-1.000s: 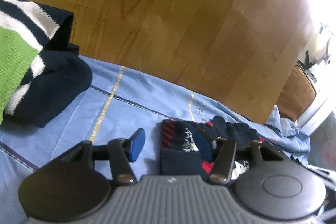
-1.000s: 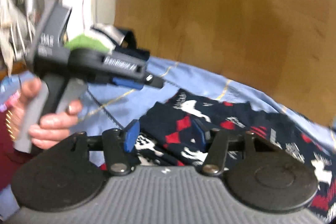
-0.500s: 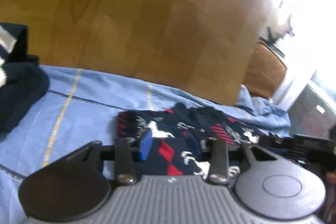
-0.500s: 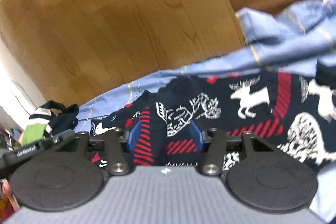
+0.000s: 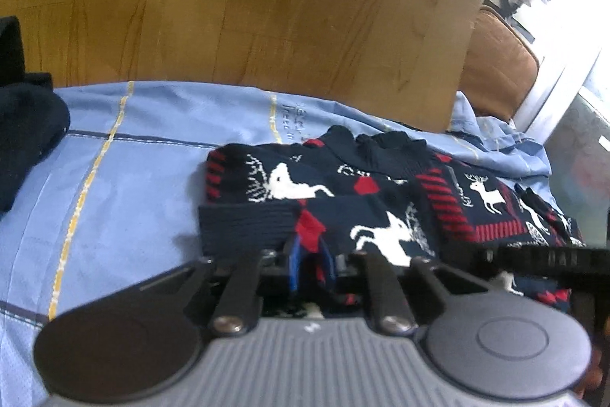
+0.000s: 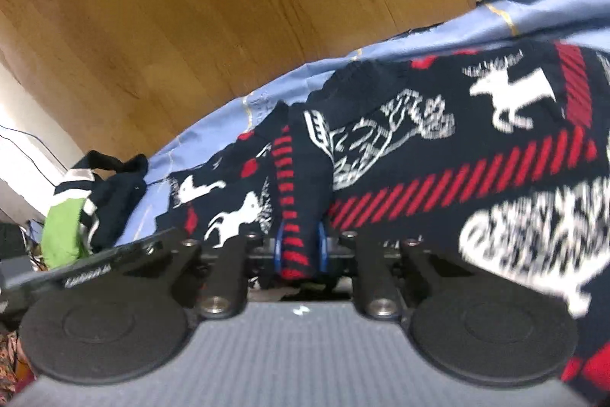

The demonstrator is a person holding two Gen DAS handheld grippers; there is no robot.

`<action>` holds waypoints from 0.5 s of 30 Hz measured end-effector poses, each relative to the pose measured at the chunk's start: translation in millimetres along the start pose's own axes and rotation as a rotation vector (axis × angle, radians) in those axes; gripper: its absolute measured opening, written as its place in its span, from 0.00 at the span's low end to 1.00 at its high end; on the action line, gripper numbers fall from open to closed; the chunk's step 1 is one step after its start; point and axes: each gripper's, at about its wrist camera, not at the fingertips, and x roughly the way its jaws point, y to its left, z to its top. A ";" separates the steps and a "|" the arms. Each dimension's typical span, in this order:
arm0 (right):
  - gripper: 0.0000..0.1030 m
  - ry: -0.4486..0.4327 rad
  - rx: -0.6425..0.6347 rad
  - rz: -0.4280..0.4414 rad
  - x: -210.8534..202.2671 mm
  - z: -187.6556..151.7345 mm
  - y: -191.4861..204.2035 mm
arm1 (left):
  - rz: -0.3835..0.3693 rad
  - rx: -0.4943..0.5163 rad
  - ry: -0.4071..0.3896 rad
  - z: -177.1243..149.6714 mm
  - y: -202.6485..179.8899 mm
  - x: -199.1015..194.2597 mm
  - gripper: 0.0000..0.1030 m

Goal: Fold small clothes

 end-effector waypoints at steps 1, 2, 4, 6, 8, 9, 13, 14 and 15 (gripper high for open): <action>0.20 -0.011 0.007 -0.003 -1.4 -3.6 -1.6 | 0.006 0.003 -0.002 -0.1 0.5 -0.2 0.11; 0.20 -0.014 0.029 0.006 -1.6 -3.5 -5.9 | 0.013 0.012 -0.005 -0.8 -0.4 -0.3 0.11; 0.23 0.004 0.110 0.038 -1.5 3.5 -19.9 | 0.026 0.037 -0.015 -2.6 -4.4 -1.5 0.11; 0.28 0.014 0.143 0.040 -12.5 10.4 -25.8 | 0.033 0.057 -0.031 -3.3 -7.1 -5.6 0.12; 0.28 -0.067 0.112 0.049 -44.0 14.3 -29.6 | 0.033 0.056 -0.060 -2.2 -7.5 -13.0 0.15; 0.28 -0.122 0.110 0.053 -66.0 16.0 -37.4 | 0.027 0.051 -0.074 -1.4 -6.8 -16.7 0.17; 0.28 -0.348 0.144 -0.115 -159.5 14.3 -95.3 | 0.018 0.043 -0.116 0.2 -9.2 -26.7 0.17; 0.28 -0.389 0.093 -0.224 -178.7 14.2 -106.2 | 0.022 0.046 -0.119 0.0 -11.6 -27.2 0.17; 0.29 -0.415 0.029 -0.334 -191.5 14.4 -112.9 | 0.028 0.048 -0.117 0.5 -15.6 -26.4 0.17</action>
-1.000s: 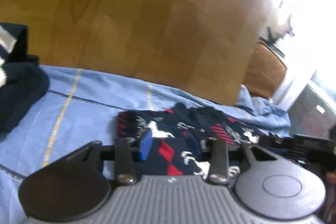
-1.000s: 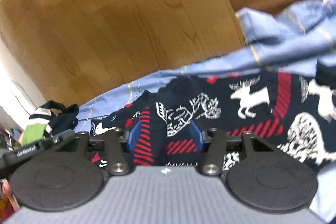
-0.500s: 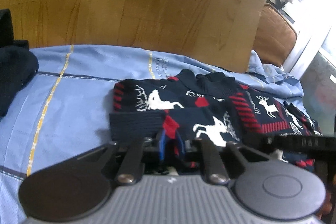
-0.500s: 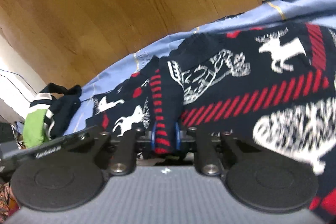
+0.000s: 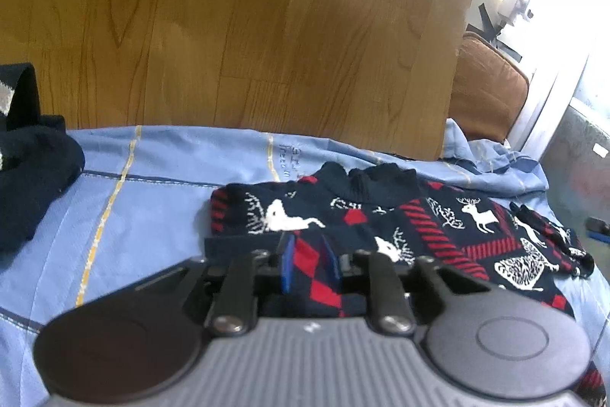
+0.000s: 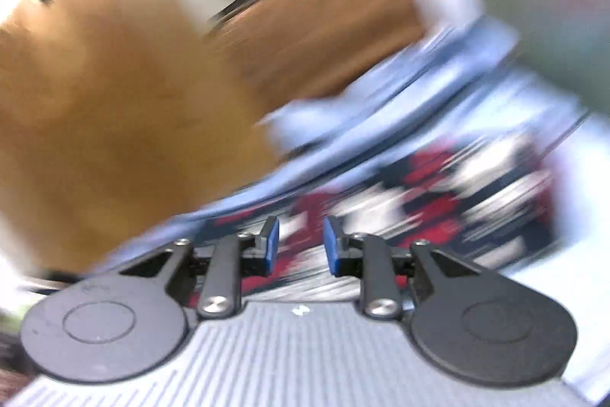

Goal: Fold small clothes

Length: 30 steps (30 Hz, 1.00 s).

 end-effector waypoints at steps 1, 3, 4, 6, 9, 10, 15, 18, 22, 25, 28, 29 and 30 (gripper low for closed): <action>0.34 -0.024 -0.091 -0.089 -5.1 4.2 -9.5 | 0.001 0.001 0.007 1.2 -5.3 2.1 0.17; 0.40 0.019 -0.226 -0.170 0.3 10.5 -24.0 | -0.021 0.002 0.029 3.7 -16.7 6.2 0.17; 0.40 0.049 -0.278 -0.189 7.1 12.2 -28.5 | -0.038 0.010 0.047 4.2 -24.9 9.2 0.17; 0.41 0.105 -0.382 -0.188 26.3 12.5 -28.1 | -0.050 0.037 0.077 4.0 -42.1 15.2 0.17; 0.45 0.148 -0.490 -0.138 54.4 11.2 -19.1 | -0.072 0.060 0.115 6.5 -68.2 29.0 0.17; 0.46 0.156 -0.520 -0.136 64.8 10.0 -15.6 | -0.075 0.066 0.127 7.0 -74.2 34.1 0.17; 0.11 0.180 -0.566 -0.212 99.6 13.5 -19.3 | -0.028 0.107 0.201 4.6 -96.5 70.0 0.16; 0.11 0.127 -0.348 -0.138 83.1 41.7 -18.6 | -0.017 0.122 0.205 4.7 -100.6 69.9 0.17; 0.11 0.043 -0.137 0.129 48.0 82.2 20.7 | -0.064 0.052 0.188 8.7 -84.4 50.8 0.22; 0.11 0.025 -0.099 0.305 32.6 98.6 77.3 | -0.073 -0.027 0.134 13.7 -58.6 28.4 0.30; 0.11 0.052 -0.063 0.461 29.9 99.7 132.6 | -0.065 -0.118 0.088 15.8 -24.3 4.8 0.31; 0.11 0.067 -0.048 0.511 30.3 97.5 151.3 | -0.058 -0.141 0.073 14.8 -13.6 -2.1 0.31; 0.11 0.088 -0.033 0.566 32.3 93.0 172.4 | -0.047 -0.161 0.058 13.5 -3.3 -8.5 0.31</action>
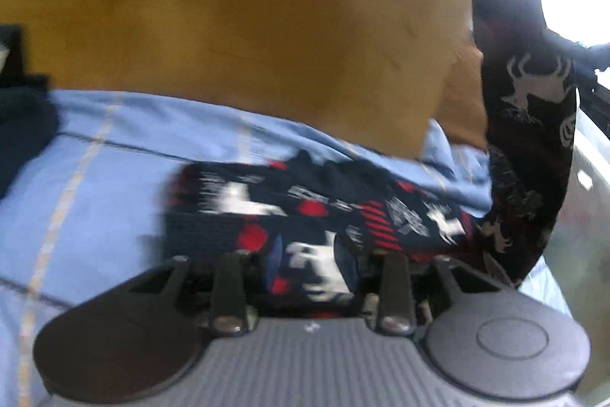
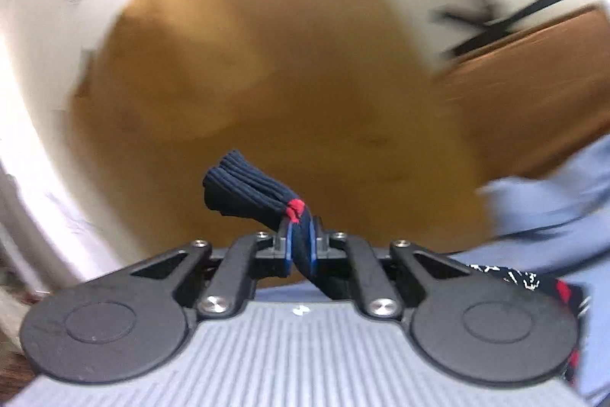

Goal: Fold small clothes

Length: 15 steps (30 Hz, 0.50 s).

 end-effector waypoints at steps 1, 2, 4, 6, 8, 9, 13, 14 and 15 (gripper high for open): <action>0.11 0.015 0.012 0.038 12.5 -2.7 12.2 | 0.009 -0.024 -0.016 -0.4 11.2 -5.9 0.31; 0.11 0.032 0.021 0.079 25.5 -8.4 26.6 | 0.011 -0.049 -0.026 -1.1 20.9 -9.7 0.31; 0.11 0.072 0.029 0.140 47.3 -22.4 51.5 | -0.003 -0.108 -0.036 -2.2 40.6 -14.2 0.31; 0.11 0.117 0.039 0.183 66.1 -37.0 68.8 | -0.014 -0.144 -0.043 -2.4 51.8 -13.5 0.31; 0.11 0.160 0.029 0.190 80.1 -50.3 78.8 | -0.008 -0.152 -0.044 -1.7 57.4 -14.1 0.31; 0.11 0.175 0.020 0.188 83.6 -55.5 80.6 | -0.006 -0.153 -0.044 -1.0 58.4 -14.2 0.31; 0.11 0.146 0.028 0.151 66.9 -59.9 59.5 | -0.027 -0.143 -0.043 -2.6 55.6 -17.2 0.32; 0.11 0.124 0.044 0.133 57.7 -58.1 48.2 | -0.026 -0.134 -0.043 -3.4 53.6 -18.0 0.33; 0.11 0.095 0.061 0.112 45.3 -57.1 35.2 | -0.023 -0.124 -0.042 -5.1 52.2 -17.7 0.34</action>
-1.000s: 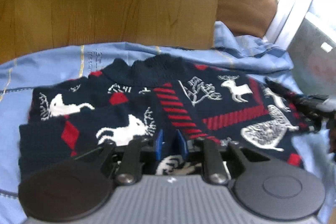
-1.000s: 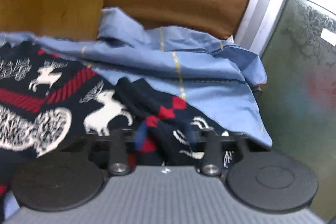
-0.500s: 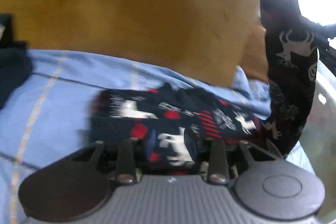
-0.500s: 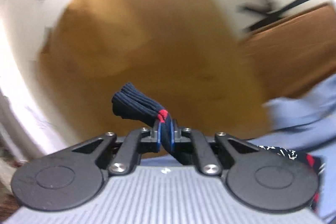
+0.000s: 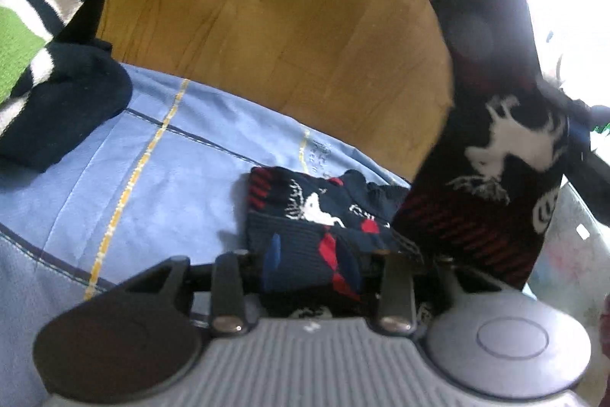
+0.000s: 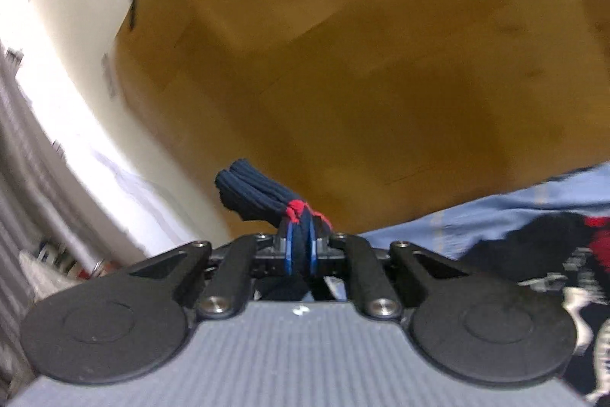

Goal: Fold small clothes

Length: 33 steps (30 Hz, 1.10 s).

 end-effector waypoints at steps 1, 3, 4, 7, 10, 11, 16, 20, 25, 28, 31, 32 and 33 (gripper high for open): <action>0.11 -0.035 0.016 -0.024 -15.6 -0.3 -12.3 | 0.004 0.013 0.001 -1.4 -3.4 0.6 0.34; 0.11 -0.096 0.042 -0.082 -43.1 -4.4 -34.9 | 0.015 0.037 0.007 -3.9 -11.2 3.5 0.35; 0.11 -0.123 0.059 -0.114 -57.3 -8.1 -47.9 | 0.025 0.054 0.013 -5.5 -17.3 6.9 0.35; 0.11 -0.186 0.135 -0.191 -93.5 -24.4 -84.5 | 0.036 0.120 0.041 -9.7 -39.1 15.3 0.36; 0.11 -0.212 0.241 -0.218 -110.8 -40.6 -117.0 | 0.035 0.192 0.084 -13.4 -67.8 29.7 0.40; 0.11 -0.206 0.263 -0.222 -106.8 -47.0 -121.2 | 0.030 0.208 0.100 -14.1 -78.0 35.4 0.43; 0.11 -0.168 0.363 -0.281 -106.9 -76.2 -152.5 | -0.013 0.216 0.166 -16.3 -111.5 66.2 0.51; 0.14 -0.113 0.436 -0.282 -103.4 -88.1 -175.3 | 0.029 0.229 0.201 -19.2 -124.3 90.3 0.09; 0.16 -0.144 0.526 -0.143 -114.0 -92.4 -185.4 | 0.041 0.327 0.013 -7.8 -147.4 69.4 0.08; 0.19 -0.140 0.543 -0.045 -110.3 -89.5 -177.8 | 0.146 0.374 -0.121 -0.1 -149.4 57.9 0.02; 0.31 -0.022 0.458 -0.104 -104.3 -90.0 -165.0 | 0.178 0.310 -0.055 2.7 -124.9 64.3 0.03; 0.31 0.018 0.403 -0.133 -105.1 -90.5 -159.4 | 0.171 0.280 -0.026 2.0 -116.6 64.7 0.05; 0.33 0.028 0.353 -0.145 -109.1 -90.0 -154.6 | 0.154 0.252 -0.002 0.3 -109.5 63.9 0.13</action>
